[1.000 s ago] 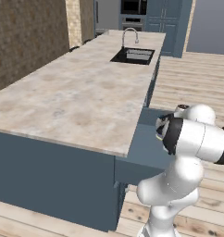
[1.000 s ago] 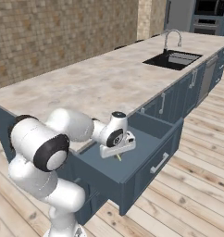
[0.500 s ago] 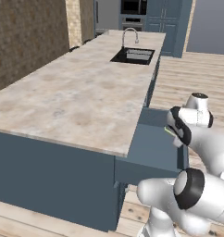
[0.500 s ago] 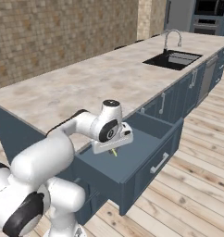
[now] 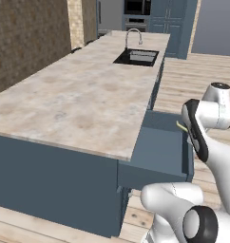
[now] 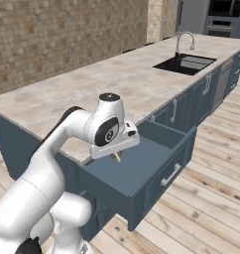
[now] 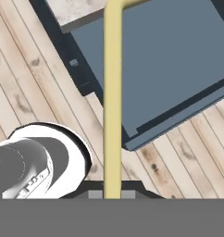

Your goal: Take a straw from the drawer in front and place it inside the glass cup on the dining counter.

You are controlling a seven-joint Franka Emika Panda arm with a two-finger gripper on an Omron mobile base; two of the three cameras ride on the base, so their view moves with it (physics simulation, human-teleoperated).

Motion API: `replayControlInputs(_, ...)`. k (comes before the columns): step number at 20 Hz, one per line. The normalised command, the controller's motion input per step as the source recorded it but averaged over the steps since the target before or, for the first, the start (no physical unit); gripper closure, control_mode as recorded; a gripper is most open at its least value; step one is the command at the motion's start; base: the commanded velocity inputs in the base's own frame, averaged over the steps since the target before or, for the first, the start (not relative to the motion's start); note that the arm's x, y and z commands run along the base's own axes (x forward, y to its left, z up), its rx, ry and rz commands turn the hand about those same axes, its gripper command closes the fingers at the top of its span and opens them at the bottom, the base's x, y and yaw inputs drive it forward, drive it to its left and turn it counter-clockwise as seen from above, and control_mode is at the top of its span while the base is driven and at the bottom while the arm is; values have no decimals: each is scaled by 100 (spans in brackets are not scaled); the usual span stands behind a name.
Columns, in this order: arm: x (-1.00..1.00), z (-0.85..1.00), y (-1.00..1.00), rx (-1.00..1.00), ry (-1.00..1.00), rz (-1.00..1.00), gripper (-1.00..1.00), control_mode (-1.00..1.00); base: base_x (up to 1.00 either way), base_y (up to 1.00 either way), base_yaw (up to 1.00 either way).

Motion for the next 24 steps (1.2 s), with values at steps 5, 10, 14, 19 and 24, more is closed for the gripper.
replayControlInputs(5,-25,4,0,0,0,0,100,-100,0,0,0)
replayControlInputs(10,-2,0,0,0,0,0,100,-100,0,0,0)
replayControlInputs(14,0,0,0,0,0,0,100,100,-51,0,-2)
replayControlInputs(19,0,0,0,0,0,0,100,100,-100,6,-2)
replayControlInputs(24,0,0,0,0,0,0,100,100,-63,4,0)
